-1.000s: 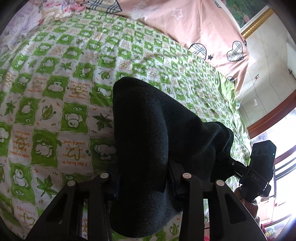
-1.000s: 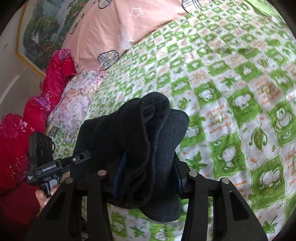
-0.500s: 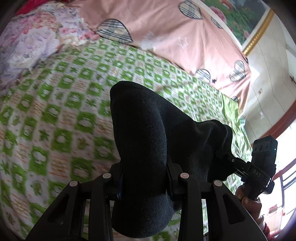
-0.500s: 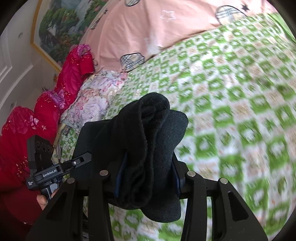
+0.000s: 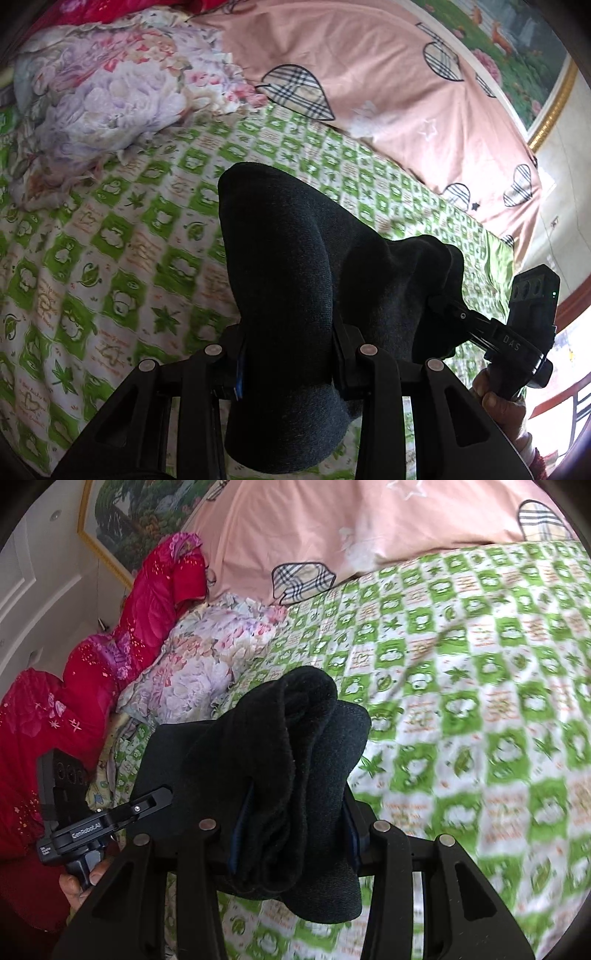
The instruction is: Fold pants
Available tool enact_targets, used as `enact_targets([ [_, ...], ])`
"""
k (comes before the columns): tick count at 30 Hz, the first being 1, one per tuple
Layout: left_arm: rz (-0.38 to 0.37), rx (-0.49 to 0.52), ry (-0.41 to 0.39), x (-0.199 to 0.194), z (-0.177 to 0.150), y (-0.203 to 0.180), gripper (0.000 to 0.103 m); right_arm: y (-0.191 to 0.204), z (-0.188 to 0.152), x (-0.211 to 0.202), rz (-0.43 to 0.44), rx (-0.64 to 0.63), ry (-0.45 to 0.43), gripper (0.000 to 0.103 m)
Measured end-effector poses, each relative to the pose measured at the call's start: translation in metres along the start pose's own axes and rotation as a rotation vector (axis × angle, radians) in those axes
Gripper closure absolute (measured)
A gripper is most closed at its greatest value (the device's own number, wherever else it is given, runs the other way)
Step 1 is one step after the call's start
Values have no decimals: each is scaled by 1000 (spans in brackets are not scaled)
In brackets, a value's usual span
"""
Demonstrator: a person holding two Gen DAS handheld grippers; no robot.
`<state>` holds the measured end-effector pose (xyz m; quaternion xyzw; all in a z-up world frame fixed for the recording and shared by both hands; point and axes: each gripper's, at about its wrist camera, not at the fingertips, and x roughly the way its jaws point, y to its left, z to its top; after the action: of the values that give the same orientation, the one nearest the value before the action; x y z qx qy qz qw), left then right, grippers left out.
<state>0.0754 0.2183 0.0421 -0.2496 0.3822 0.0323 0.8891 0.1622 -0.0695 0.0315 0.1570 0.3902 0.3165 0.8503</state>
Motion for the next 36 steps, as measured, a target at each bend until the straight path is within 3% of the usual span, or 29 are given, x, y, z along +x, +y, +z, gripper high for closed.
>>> enact_targets([
  [11,39,-48,26,22,2,26,69,-4,2,38,-14,3,48,58],
  [15,45,-44,37,28,0,28,66,-10,0,42,-28,11,54,53],
  [19,52,-40,51,35,-3,30,58,-16,-3,43,-50,12,51,46],
  [28,110,-9,46,35,-10,28,37,-13,-5,39,-64,7,35,42],
  [36,152,0,33,27,-19,21,27,-2,-10,17,-88,-29,-19,32],
])
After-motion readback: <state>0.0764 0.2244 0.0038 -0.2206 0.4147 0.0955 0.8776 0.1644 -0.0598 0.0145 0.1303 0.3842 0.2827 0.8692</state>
